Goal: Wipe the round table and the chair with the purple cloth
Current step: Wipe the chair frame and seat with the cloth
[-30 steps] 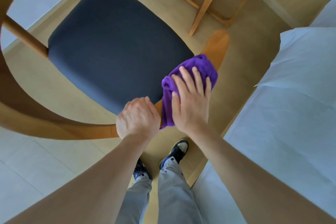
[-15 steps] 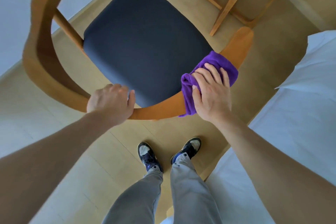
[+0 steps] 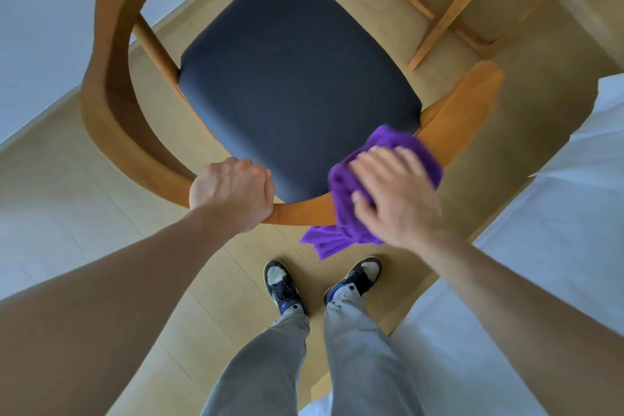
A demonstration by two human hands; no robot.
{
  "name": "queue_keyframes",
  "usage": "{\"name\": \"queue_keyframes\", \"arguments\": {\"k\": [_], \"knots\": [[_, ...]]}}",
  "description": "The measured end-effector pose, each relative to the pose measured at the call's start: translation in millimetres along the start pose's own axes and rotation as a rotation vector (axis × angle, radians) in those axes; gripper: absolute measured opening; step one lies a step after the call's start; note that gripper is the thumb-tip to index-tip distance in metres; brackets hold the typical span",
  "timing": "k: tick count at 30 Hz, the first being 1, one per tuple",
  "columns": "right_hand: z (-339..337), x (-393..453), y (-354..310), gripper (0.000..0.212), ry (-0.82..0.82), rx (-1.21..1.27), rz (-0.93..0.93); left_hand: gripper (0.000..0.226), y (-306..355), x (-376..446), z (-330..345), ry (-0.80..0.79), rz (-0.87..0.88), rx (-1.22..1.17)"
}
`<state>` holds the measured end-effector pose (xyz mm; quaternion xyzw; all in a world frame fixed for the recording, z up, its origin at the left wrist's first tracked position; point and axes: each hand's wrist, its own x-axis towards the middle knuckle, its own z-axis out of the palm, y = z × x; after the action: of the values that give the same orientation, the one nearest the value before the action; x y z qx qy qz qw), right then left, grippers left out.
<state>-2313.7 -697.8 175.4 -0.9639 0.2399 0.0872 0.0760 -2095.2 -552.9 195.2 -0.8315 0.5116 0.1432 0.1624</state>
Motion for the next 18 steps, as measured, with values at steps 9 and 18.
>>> {"name": "queue_keyframes", "arguments": {"k": [9, 18], "knots": [[-1, 21, -75, 0.038, 0.105, 0.14, 0.613, 0.047, -3, 0, 2, 0.008, 0.035, -0.007], [-8, 11, -3, 0.049, -0.091, -0.017, -0.252, 0.046, -4, 1, 2, -0.001, 0.036, -0.037]]}}
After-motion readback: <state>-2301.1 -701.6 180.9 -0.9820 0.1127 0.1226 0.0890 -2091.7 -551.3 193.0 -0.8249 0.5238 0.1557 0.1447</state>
